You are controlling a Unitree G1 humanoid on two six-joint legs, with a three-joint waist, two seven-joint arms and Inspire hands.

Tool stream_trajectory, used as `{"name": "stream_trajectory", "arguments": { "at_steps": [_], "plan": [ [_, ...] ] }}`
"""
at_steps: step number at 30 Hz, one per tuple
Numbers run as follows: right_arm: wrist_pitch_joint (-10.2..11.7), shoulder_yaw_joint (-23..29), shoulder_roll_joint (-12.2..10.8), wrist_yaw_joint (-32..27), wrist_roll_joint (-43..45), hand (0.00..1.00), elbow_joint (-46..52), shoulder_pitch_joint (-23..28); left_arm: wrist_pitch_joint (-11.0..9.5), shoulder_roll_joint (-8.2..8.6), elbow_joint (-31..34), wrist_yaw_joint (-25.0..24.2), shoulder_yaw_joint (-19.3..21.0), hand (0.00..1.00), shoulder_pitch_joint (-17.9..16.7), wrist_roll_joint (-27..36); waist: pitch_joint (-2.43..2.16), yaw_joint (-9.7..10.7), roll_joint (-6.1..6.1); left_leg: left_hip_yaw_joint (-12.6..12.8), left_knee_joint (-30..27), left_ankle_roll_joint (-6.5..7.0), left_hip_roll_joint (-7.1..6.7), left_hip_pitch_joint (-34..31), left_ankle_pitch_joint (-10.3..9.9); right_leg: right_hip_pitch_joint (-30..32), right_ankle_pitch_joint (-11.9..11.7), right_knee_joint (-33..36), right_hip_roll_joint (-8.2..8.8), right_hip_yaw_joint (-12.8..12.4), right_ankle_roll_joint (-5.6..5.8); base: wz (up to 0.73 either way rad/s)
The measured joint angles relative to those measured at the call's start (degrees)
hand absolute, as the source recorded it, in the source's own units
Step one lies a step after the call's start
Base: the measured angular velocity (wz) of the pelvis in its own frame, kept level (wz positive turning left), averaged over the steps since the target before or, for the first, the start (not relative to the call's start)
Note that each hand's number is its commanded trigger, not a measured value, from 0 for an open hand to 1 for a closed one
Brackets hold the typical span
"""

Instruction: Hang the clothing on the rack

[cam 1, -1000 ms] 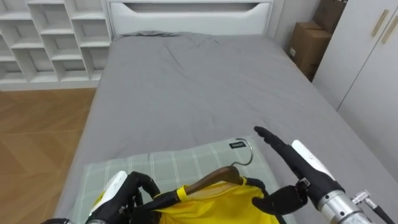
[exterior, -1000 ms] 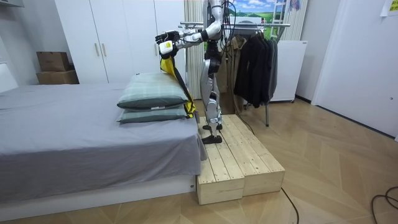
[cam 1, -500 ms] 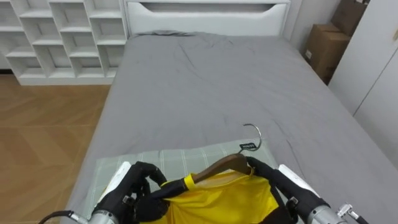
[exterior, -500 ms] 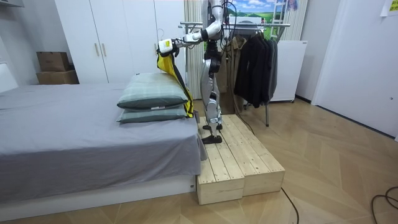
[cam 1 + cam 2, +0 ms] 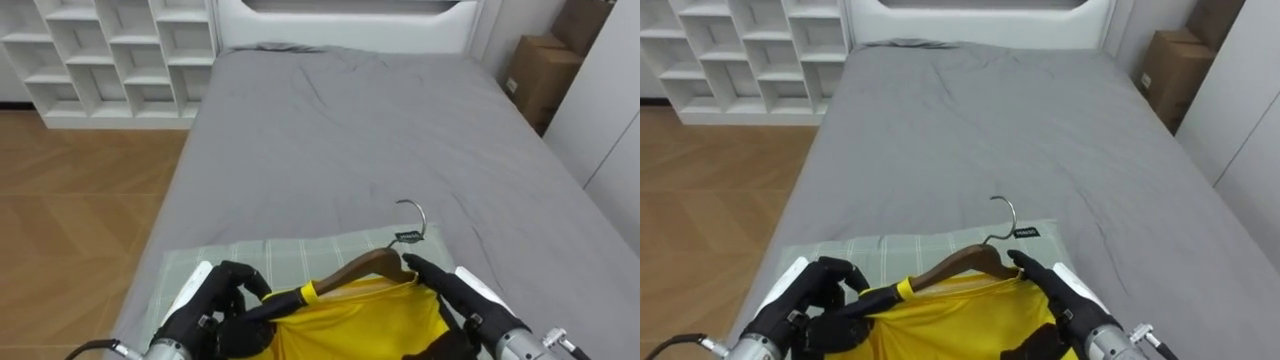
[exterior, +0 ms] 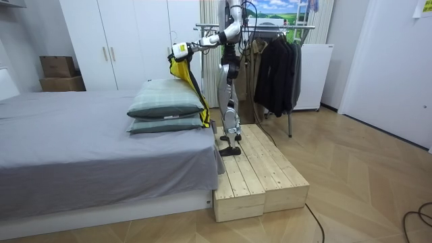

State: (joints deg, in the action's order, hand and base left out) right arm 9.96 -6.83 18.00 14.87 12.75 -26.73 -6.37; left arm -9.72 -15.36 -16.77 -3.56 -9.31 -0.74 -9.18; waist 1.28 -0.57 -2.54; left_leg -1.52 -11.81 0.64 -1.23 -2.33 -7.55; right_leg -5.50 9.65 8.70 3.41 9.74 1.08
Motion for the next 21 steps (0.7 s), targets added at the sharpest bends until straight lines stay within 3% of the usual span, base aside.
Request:
{"name": "stream_trajectory", "arguments": {
  "at_steps": [6, 11, 21],
  "plan": [
    [0.0, -1.0, -0.1, -2.8, 1.5, 0.00, 0.1, -0.3, 0.0, -0.91, 0.0, -1.5, 0.0, 1.00, -0.1, 2.9, -0.08, 0.2, 0.13, 0.0, -0.9, 0.23, -0.09, -0.7, -0.2, 0.3, 0.0, 0.0, 0.06, -0.1, 0.01, 0.00],
    [0.1, -1.0, -0.1, -8.6, 10.4, 0.00, 0.5, -0.6, 0.0, -0.87, -0.1, -3.4, -0.4, 1.00, 0.0, 5.2, -0.25, 0.1, 0.82, 0.3, -1.7, 0.55, -0.19, -0.8, -0.5, 0.7, 0.0, 1.2, 0.36, -0.3, 0.05, -0.02],
    [3.2, -0.9, -0.1, -22.4, 24.3, 0.00, 3.1, -4.1, -0.2, -0.56, -0.2, -5.4, -0.4, 1.00, 0.0, 7.4, -0.28, 0.1, 1.45, 0.6, -1.5, 0.65, -0.28, -0.1, -0.4, 0.4, 0.0, 1.3, 0.43, -1.0, 0.20, -0.03]
  ]
}}
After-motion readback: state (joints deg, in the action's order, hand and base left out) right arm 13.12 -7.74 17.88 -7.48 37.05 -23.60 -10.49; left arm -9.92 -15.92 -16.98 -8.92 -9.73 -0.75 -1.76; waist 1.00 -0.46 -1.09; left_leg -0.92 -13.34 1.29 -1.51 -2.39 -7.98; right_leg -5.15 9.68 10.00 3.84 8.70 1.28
